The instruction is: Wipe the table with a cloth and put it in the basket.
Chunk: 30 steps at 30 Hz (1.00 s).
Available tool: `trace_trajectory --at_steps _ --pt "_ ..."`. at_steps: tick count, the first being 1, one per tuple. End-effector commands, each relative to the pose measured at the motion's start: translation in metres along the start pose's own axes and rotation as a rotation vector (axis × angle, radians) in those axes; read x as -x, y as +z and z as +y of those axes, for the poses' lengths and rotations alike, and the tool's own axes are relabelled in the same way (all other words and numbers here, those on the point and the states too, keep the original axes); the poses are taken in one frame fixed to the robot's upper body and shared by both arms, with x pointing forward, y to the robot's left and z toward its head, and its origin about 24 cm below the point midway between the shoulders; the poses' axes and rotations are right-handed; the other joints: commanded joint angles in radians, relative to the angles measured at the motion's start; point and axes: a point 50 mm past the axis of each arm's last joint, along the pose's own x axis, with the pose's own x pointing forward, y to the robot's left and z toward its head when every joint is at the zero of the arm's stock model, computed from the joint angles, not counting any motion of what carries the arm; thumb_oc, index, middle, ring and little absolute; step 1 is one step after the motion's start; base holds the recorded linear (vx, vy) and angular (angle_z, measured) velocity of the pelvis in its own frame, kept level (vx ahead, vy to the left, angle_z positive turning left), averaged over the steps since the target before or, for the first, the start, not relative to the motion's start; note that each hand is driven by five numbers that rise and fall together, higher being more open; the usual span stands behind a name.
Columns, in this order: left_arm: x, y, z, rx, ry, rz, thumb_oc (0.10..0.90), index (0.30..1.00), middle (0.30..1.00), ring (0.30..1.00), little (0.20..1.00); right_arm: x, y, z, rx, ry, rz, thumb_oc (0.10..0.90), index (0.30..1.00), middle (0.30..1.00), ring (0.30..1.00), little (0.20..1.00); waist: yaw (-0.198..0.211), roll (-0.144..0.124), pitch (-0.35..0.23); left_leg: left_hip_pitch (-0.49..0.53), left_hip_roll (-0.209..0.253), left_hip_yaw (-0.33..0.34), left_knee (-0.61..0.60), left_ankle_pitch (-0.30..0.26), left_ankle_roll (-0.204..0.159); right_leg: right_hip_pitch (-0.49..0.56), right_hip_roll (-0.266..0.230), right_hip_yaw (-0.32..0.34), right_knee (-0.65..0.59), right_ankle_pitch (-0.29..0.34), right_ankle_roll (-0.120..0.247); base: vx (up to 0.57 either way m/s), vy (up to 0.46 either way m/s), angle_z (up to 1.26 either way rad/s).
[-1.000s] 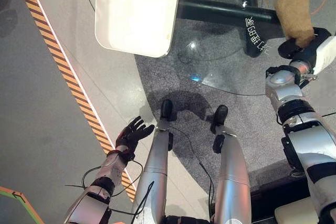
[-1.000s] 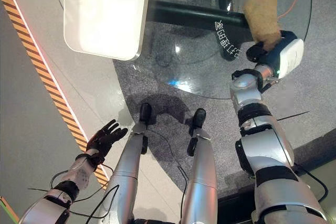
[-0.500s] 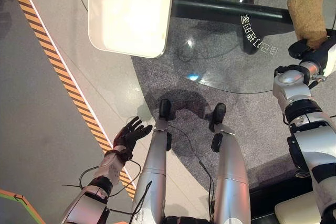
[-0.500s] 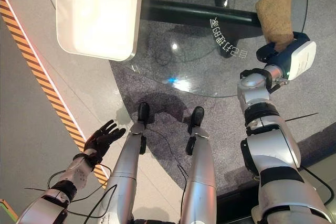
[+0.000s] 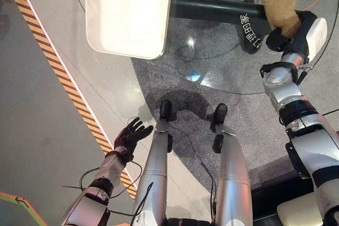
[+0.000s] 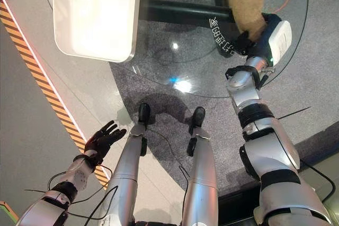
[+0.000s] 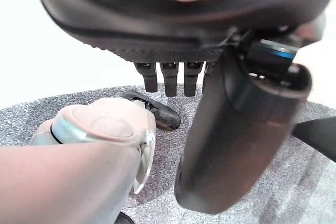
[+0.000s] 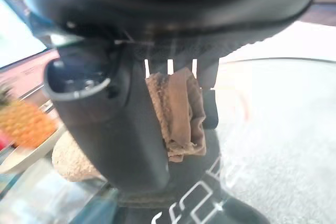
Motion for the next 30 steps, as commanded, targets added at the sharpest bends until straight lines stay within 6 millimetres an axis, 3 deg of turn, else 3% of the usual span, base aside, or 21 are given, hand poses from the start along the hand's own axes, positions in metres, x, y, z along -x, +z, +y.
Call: trace_trajectory --at_steps 1,9,15,30 --pt "0.008 -0.012 0.011 0.033 0.037 -0.008 0.8 0.9 0.9 0.9 0.9 0.002 0.048 0.006 0.061 0.099 -0.284 0.1 0.3 0.3 0.3 0.2 0.031 0.03 -0.024 0.044 -0.059 0.132 -0.019 -0.027 0.11 0.03 0.071 -0.061 -0.034 0.003 -0.053 0.0 0.0 0.0" --pt "0.008 -0.013 0.007 0.036 0.035 -0.012 0.8 0.9 0.9 0.9 0.9 0.023 0.051 0.028 0.094 0.232 -0.333 0.1 0.3 0.3 0.3 0.2 0.029 0.027 -0.024 0.044 -0.06 0.138 -0.021 -0.023 0.108 0.029 0.074 -0.064 -0.033 -0.001 -0.055 0.0 0.0 0.0" --pt "0.005 -0.014 0.001 0.035 0.029 -0.016 0.8 0.9 0.9 0.9 0.9 0.048 0.042 0.05 0.136 0.379 -0.361 0.1 0.3 0.3 0.3 0.2 0.023 0.026 -0.024 0.043 -0.06 0.145 -0.024 -0.02 0.109 0.026 0.074 -0.065 -0.035 0.0 -0.056 0.0 0.0 0.0" --pt "0.002 -0.014 -0.007 0.034 0.025 -0.023 0.8 0.9 0.9 0.9 0.9 0.08 0.041 0.072 0.135 0.546 -0.409 0.1 0.3 0.3 0.3 0.2 0.017 0.021 -0.024 0.038 -0.059 0.152 -0.022 -0.013 0.106 0.019 0.075 -0.066 -0.033 0.001 -0.059 0.0 0.0 0.0"
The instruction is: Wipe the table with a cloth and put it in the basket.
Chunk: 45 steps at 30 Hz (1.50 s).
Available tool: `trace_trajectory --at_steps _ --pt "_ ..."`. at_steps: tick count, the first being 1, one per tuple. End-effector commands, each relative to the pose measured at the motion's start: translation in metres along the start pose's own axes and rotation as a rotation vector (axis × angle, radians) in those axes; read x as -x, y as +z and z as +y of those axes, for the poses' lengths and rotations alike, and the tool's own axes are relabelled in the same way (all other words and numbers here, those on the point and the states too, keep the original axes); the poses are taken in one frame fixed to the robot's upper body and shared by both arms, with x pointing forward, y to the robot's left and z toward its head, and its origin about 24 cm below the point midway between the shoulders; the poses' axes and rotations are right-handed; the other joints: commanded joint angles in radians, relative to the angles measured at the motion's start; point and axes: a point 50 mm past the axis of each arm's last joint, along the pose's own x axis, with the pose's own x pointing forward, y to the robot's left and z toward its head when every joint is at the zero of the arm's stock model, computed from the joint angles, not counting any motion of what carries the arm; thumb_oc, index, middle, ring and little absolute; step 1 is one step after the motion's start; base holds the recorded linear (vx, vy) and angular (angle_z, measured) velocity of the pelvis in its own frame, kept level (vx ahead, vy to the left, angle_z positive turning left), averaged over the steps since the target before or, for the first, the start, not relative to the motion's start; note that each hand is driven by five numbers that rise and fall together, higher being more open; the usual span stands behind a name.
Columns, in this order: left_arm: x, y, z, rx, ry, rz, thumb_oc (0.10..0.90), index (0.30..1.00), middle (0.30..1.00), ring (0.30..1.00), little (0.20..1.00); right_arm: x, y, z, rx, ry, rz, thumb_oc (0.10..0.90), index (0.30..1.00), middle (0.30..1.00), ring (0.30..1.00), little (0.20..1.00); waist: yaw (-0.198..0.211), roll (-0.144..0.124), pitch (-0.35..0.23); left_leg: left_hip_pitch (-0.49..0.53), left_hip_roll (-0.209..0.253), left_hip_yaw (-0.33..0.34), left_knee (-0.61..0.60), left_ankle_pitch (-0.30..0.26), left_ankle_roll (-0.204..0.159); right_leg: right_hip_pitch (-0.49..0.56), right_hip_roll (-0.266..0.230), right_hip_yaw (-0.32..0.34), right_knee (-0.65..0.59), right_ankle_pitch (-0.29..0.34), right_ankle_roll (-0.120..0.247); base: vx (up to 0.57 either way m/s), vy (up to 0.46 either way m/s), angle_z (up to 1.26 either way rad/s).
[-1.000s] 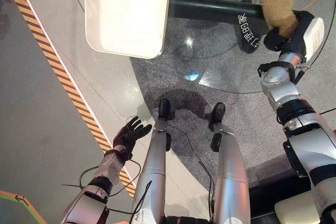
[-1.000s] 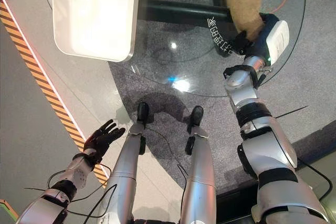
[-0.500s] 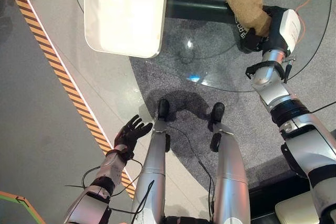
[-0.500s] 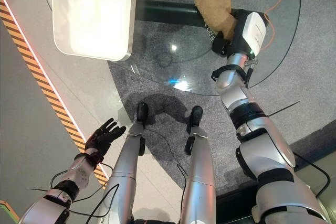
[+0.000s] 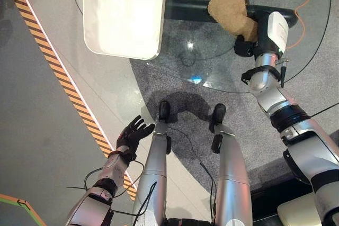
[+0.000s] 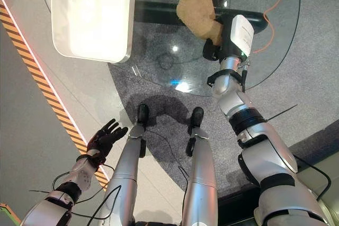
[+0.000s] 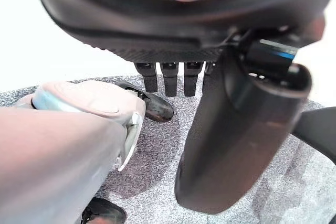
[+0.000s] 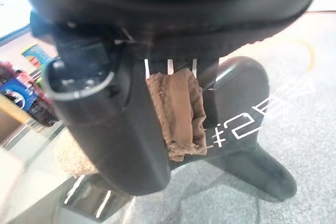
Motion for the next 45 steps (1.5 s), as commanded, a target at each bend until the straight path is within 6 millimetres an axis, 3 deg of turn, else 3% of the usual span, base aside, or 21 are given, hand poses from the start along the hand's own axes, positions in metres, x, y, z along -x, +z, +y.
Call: trace_trajectory --at_steps 1,18,31,38,45 --pt "0.004 -0.01 0.002 0.003 0.031 0.0 0.8 0.9 0.9 0.9 0.9 0.032 0.031 0.047 -0.028 0.256 -0.18 0.1 0.3 0.3 0.3 0.2 0.02 0.017 -0.021 0.005 -0.075 0.149 0.031 -0.038 0.121 0.015 0.063 -0.062 -0.034 0.002 -0.04 0.0 0.0 0.0" --pt "0.002 -0.012 -0.005 -0.002 0.026 0.007 0.8 0.9 0.9 0.9 0.9 0.057 0.052 0.075 -0.023 0.464 -0.28 0.1 0.3 0.3 0.3 0.2 0.018 0.017 -0.021 0.003 -0.076 0.151 0.032 -0.033 0.118 0.008 0.062 -0.063 -0.027 0.002 -0.042 0.0 0.0 0.0" --pt "0.0 -0.004 -0.005 0.031 0.061 -0.049 0.8 0.9 0.9 0.9 0.9 0.061 0.044 0.079 -0.008 0.449 -0.239 0.1 0.3 0.3 0.3 0.2 0.019 0.018 -0.021 0.001 -0.076 0.152 0.037 -0.029 0.118 0.005 0.061 -0.062 -0.022 0.005 -0.044 0.0 0.0 0.0" --pt "-0.002 0.052 0.007 0.272 0.226 -0.363 0.8 0.9 0.9 0.9 0.9 0.052 0.033 0.071 -0.052 0.342 -0.16 0.1 0.3 0.3 0.3 0.2 0.027 0.018 -0.021 -0.002 -0.078 0.142 0.043 -0.033 0.117 -0.002 0.062 -0.058 0.0 -0.004 -0.042 0.0 -0.005 0.0" --pt "0.004 0.116 0.014 0.302 0.393 -0.623 0.8 0.9 0.9 0.9 0.9 0.044 0.03 0.063 -0.135 0.259 -0.103 0.1 0.3 0.3 0.3 0.2 0.033 0.011 -0.021 0.002 -0.079 0.129 0.041 -0.032 0.112 0.006 0.064 -0.059 0.006 -0.009 -0.043 -0.01 -0.018 0.0"
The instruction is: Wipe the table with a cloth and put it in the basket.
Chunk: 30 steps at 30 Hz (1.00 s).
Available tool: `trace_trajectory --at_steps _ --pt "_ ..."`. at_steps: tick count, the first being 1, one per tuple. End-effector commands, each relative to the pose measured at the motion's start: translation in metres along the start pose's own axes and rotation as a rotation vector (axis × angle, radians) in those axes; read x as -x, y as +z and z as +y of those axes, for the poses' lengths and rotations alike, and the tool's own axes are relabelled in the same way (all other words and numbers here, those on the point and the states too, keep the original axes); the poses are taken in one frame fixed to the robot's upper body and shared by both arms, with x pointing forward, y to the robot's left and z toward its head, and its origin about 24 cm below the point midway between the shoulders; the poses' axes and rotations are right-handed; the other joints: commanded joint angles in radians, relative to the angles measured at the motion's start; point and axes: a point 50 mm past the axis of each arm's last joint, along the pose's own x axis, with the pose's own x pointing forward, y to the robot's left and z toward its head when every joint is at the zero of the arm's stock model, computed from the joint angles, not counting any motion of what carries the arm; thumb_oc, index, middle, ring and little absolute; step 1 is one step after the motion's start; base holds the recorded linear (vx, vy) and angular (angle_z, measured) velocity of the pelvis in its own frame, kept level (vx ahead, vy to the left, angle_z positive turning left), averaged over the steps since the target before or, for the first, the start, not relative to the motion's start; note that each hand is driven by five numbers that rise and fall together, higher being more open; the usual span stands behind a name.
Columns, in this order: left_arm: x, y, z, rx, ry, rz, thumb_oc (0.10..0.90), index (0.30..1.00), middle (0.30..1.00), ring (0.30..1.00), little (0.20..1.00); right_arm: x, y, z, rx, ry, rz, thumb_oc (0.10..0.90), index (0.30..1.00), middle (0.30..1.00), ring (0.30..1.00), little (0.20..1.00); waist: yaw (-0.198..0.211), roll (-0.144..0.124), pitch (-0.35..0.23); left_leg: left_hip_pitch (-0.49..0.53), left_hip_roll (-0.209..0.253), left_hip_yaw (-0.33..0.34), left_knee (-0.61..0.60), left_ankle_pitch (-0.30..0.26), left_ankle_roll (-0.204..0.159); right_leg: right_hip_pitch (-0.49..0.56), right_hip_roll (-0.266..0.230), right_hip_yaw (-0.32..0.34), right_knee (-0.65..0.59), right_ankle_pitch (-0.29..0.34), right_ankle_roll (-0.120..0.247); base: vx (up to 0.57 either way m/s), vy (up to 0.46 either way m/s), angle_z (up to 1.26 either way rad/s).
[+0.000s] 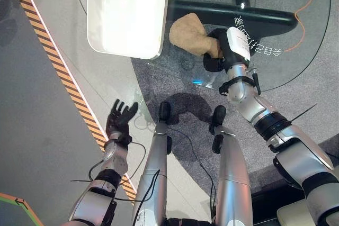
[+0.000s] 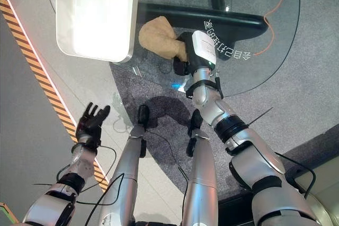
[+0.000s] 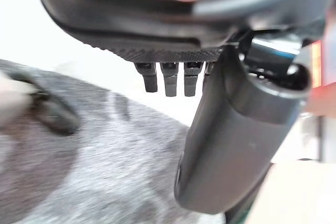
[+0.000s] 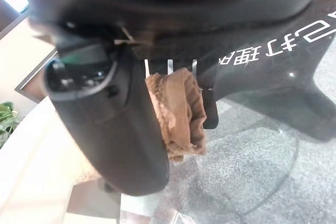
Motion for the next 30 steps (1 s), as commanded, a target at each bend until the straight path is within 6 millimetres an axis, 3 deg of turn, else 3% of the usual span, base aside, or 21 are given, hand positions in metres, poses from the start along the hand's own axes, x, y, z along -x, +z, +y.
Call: trace_trajectory --at_steps 1,5,6,15,20,24,30 --pt "-0.008 0.052 0.016 0.028 0.172 -0.27 0.8 0.9 0.9 0.9 0.9 0.011 0.001 0.019 -0.125 0.013 0.014 0.1 0.3 0.3 0.3 0.2 0.022 0.009 -0.021 -0.005 -0.08 0.134 0.035 -0.035 0.117 0.007 0.066 -0.056 -0.028 0.006 -0.036 0.0 0.0 0.0" --pt "-0.013 0.086 0.007 0.086 0.225 -0.419 0.8 0.9 0.9 0.9 0.9 0.013 0.005 0.019 -0.179 -0.014 0.012 0.1 0.3 0.3 0.3 0.2 0.019 0.002 -0.021 -0.005 -0.078 0.129 0.033 -0.035 0.114 0.009 0.07 -0.053 -0.025 0.0 -0.038 0.0 0.0 0.0" --pt "-0.013 0.086 0.007 0.086 0.225 -0.419 0.8 0.9 0.9 0.9 0.9 0.013 0.005 0.019 -0.179 -0.014 0.012 0.1 0.3 0.3 0.3 0.2 0.019 0.002 -0.021 -0.005 -0.078 0.129 0.033 -0.035 0.114 0.009 0.07 -0.053 -0.025 0.0 -0.038 0.0 0.0 0.0" --pt "0.0 0.149 -0.035 0.117 0.184 -0.781 0.8 0.9 0.9 0.9 0.9 0.018 0.022 0.013 -0.297 -0.061 -0.07 0.1 0.3 0.3 0.3 0.2 0.015 -0.01 -0.021 -0.006 -0.079 0.116 0.026 -0.033 0.107 0.013 0.08 -0.044 -0.028 -0.003 -0.035 0.0 0.0 0.0" --pt "0.015 0.157 -0.057 0.175 0.046 -0.866 0.8 0.9 0.9 0.9 0.9 0.028 0.03 0.01 -0.381 -0.083 -0.127 0.1 0.3 0.3 0.3 0.2 0.014 -0.013 -0.021 -0.006 -0.079 0.112 0.022 -0.036 0.108 0.015 0.083 -0.039 -0.027 -0.007 -0.031 0.0 0.0 0.0" --pt "0.036 0.15 -0.08 0.213 -0.098 -0.887 0.8 0.9 0.9 0.9 0.9 0.041 0.032 0.004 -0.45 -0.123 -0.164 0.1 0.3 0.3 0.3 0.2 0.01 -0.017 -0.021 -0.007 -0.084 0.11 0.02 -0.04 0.115 0.015 0.087 -0.036 -0.027 -0.01 -0.027 0.0 0.0 0.0" --pt "0.06 0.141 -0.098 0.226 -0.312 -0.869 0.8 0.9 0.9 0.9 0.9 0.056 0.029 -0.005 -0.51 -0.173 -0.196 0.1 0.3 0.3 0.3 0.2 -0.003 -0.021 -0.021 -0.01 -0.09 0.109 0.022 -0.043 0.124 0.013 0.093 -0.03 -0.03 -0.004 -0.025 0.0 0.0 0.0"
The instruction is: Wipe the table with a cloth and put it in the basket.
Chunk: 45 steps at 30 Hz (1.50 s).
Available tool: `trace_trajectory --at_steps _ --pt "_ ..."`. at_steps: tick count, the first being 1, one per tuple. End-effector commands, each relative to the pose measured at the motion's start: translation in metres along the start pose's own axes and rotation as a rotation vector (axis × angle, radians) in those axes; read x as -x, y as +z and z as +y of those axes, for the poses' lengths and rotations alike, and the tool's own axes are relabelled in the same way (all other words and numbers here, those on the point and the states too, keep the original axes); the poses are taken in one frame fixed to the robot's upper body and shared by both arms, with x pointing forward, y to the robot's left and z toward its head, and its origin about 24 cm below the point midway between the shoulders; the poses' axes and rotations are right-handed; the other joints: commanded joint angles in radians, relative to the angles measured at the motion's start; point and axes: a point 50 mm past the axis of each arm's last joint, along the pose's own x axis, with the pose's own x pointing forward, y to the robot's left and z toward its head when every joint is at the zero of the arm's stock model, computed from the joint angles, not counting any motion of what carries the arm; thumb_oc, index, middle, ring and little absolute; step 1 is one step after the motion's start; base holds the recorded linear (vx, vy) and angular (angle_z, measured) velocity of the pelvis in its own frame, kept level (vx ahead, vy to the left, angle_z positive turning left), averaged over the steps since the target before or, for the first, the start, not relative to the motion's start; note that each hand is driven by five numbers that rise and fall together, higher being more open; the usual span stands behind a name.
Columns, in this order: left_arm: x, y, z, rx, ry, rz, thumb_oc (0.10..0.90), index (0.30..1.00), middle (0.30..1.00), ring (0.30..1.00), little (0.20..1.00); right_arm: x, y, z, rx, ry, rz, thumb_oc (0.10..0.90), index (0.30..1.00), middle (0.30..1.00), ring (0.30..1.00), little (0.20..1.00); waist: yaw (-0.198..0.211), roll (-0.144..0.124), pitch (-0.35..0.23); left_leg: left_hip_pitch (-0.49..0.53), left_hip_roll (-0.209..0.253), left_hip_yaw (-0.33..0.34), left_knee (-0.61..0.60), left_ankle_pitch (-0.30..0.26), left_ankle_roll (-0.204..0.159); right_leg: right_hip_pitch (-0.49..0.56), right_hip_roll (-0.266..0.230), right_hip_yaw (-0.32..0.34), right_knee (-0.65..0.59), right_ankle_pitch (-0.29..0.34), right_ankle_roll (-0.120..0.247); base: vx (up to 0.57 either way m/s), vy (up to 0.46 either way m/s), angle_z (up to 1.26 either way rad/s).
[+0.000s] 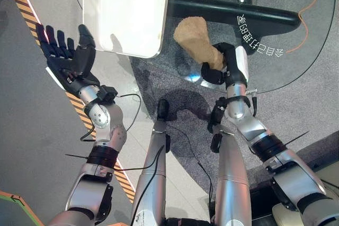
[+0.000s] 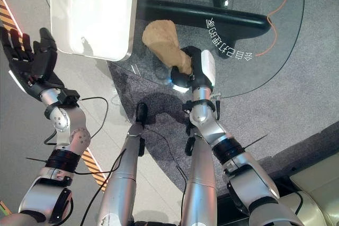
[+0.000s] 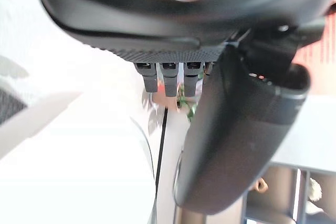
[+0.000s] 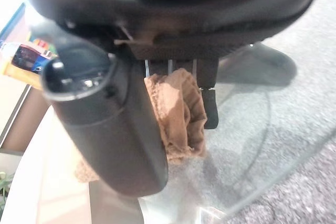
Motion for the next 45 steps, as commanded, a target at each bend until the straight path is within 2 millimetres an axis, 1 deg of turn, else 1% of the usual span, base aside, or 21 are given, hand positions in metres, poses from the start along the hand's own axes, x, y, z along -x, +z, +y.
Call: trace_trajectory --at_steps 1,4,5,11,15,20,23,26,28,36,41,45 --pt "-0.003 0.036 -0.011 0.042 -0.154 -0.182 0.8 0.9 0.9 0.9 0.9 0.006 0.053 -0.011 -0.167 -0.066 -0.291 0.1 0.3 0.3 0.3 0.2 0.005 0.008 -0.027 0.014 -0.09 0.112 0.007 -0.032 0.125 0.025 0.09 -0.03 -0.025 0.0 -0.03 0.0 0.0 0.0" --pt "0.001 0.036 -0.014 0.049 -0.203 -0.163 0.8 0.9 0.9 0.9 0.9 0.009 0.053 -0.014 -0.181 -0.076 -0.305 0.1 0.3 0.3 0.3 0.2 0.001 0.008 -0.027 0.015 -0.091 0.113 0.006 -0.031 0.127 0.026 0.091 -0.029 -0.027 0.002 -0.029 0.0 0.0 0.0" --pt "0.006 0.035 -0.022 0.065 -0.276 -0.135 0.8 0.9 0.9 0.9 0.9 0.013 0.055 -0.019 -0.197 -0.092 -0.328 0.1 0.3 0.3 0.3 0.2 -0.007 0.008 -0.027 0.017 -0.091 0.115 0.005 -0.033 0.13 0.026 0.092 -0.025 -0.03 0.005 -0.027 0.0 0.0 0.0" --pt "0.015 0.03 -0.03 0.121 -0.442 -0.045 0.8 0.9 0.9 0.9 0.9 0.021 0.06 -0.028 -0.216 -0.112 -0.395 0.1 0.3 0.3 0.3 0.2 -0.024 0.007 -0.027 0.03 -0.086 0.126 0.001 -0.036 0.135 0.037 0.097 -0.016 -0.041 0.012 -0.022 0.0 0.021 0.0" --pt "0.019 0.025 -0.036 0.164 -0.548 0.033 0.8 0.9 0.9 0.9 0.9 0.024 0.067 -0.039 -0.233 -0.155 -0.454 0.1 0.3 0.3 0.3 0.2 -0.035 0.004 -0.027 0.038 -0.083 0.134 -0.003 -0.035 0.137 0.045 0.099 -0.014 -0.05 0.018 -0.018 0.0 0.0 0.0" --pt "0.021 0.022 -0.039 0.23 -0.606 0.099 0.8 0.9 0.9 0.9 0.9 0.026 0.076 -0.051 -0.254 -0.208 -0.51 0.1 0.3 0.3 0.3 0.2 -0.044 0.0 -0.027 0.046 -0.08 0.138 -0.006 -0.037 0.139 0.051 0.103 -0.007 -0.054 0.023 -0.016 0.0 0.0 0.0" --pt "0.024 0.019 -0.043 0.285 -0.646 0.146 0.8 0.9 0.9 0.9 0.9 0.03 0.086 -0.062 -0.261 -0.251 -0.571 0.1 0.3 0.3 0.3 0.2 -0.053 -0.006 -0.027 0.049 -0.079 0.139 -0.008 -0.038 0.141 0.052 0.111 0.006 -0.059 0.03 -0.013 0.0 0.0 0.0" --pt "0.025 0.017 -0.045 0.32 -0.665 0.177 0.8 0.9 0.9 0.9 0.9 0.031 0.09 -0.065 -0.262 -0.267 -0.599 0.1 0.3 0.3 0.3 0.2 -0.057 -0.008 -0.027 0.048 -0.079 0.141 -0.007 -0.038 0.141 0.051 0.114 0.01 -0.061 0.033 -0.012 0.0 0.0 0.0" --pt "0.028 0.014 -0.05 0.376 -0.695 0.227 0.8 0.9 0.9 0.9 0.9 0.033 0.095 -0.07 -0.266 -0.287 -0.636 0.1 0.3 0.3 0.3 0.2 -0.062 -0.012 -0.027 0.05 -0.076 0.143 -0.009 -0.039 0.142 0.053 0.116 0.015 -0.064 0.034 -0.011 0.0 0.0 0.0" --pt "0.032 0.008 -0.068 0.487 -0.786 0.328 0.8 0.9 0.9 0.9 0.9 0.036 0.114 -0.074 -0.276 -0.296 -0.73 0.1 0.3 0.3 0.3 0.2 -0.076 -0.021 -0.027 0.058 -0.076 0.146 -0.015 -0.041 0.143 0.061 0.125 0.03 -0.079 0.042 -0.009 0.0 0.0 0.0" --pt "0.036 0.005 -0.078 0.59 -0.798 0.378 0.8 0.9 0.9 0.9 0.9 0.037 0.125 -0.072 -0.29 -0.264 -0.773 0.1 0.3 0.3 0.3 0.2 -0.079 -0.024 -0.027 0.058 -0.077 0.145 -0.013 -0.043 0.141 0.063 0.128 0.035 -0.082 0.04 -0.009 0.0 0.0 0.0" --pt "0.042 0.004 -0.091 0.656 -0.837 0.402 0.8 0.9 0.9 0.9 0.9 0.038 0.133 -0.068 -0.301 -0.238 -0.801 0.1 0.3 0.3 0.3 0.2 -0.082 -0.026 -0.027 0.057 -0.077 0.145 -0.018 -0.041 0.14 0.064 0.13 0.037 -0.087 0.039 -0.01 0.0 0.0 0.0"
